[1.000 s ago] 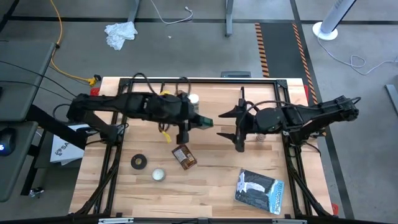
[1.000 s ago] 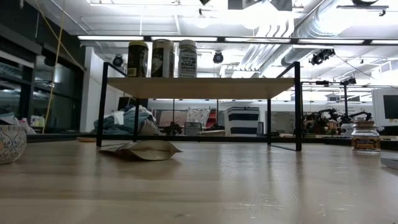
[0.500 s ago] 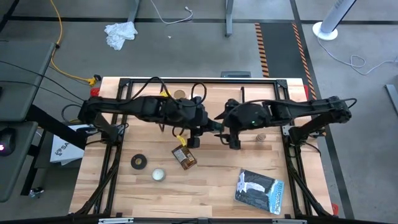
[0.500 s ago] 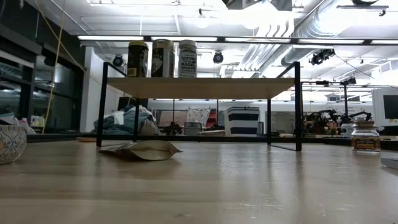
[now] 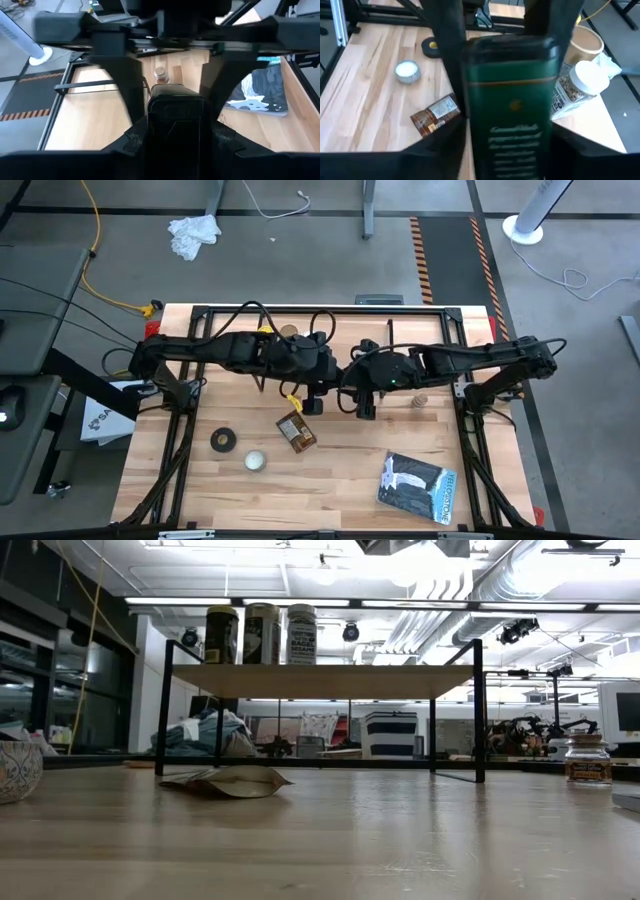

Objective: Shelf spices
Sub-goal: Put the black seasoning can on the shelf

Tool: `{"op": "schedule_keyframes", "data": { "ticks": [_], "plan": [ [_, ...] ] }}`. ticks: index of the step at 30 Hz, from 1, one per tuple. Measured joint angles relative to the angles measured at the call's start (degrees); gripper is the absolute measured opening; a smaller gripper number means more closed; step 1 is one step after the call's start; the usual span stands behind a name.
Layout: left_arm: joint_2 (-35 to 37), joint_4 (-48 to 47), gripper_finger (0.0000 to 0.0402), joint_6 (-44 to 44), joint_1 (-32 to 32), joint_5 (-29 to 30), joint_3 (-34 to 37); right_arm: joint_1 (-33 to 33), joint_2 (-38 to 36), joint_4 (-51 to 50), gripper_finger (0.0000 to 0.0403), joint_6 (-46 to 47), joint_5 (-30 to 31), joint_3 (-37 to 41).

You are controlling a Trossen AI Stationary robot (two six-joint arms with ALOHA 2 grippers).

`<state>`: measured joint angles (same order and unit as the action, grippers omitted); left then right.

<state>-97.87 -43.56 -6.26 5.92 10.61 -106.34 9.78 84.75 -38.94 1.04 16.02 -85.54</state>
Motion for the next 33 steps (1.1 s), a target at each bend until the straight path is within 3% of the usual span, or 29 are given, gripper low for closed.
{"op": "schedule_keyframes", "data": {
  "ticks": [6,16,22,27,33],
  "plan": [
    [0.7,-1.2,0.0127,-0.2,0.0,-0.1,-0.1,0.0,0.0,0.5,0.0107,-1.7,0.3,0.0],
    [4.7,-10.0,0.0171,2.9,0.0,0.0,-0.1,0.0,0.0,-1.8,0.0107,-1.4,0.5,0.1],
    [11.4,-18.0,0.0178,9.3,0.1,0.8,-0.1,-1.3,0.0,-6.9,0.0107,0.1,-0.6,0.1],
    [20.2,-12.2,0.0178,14.2,2.6,10.4,4.1,-4.1,0.0,-0.9,0.0107,3.3,-1.0,0.1],
    [32.0,4.1,0.0179,18.7,8.5,22.3,19.6,-8.5,-0.8,12.2,0.0107,5.7,-0.9,3.8]
  ]
}}
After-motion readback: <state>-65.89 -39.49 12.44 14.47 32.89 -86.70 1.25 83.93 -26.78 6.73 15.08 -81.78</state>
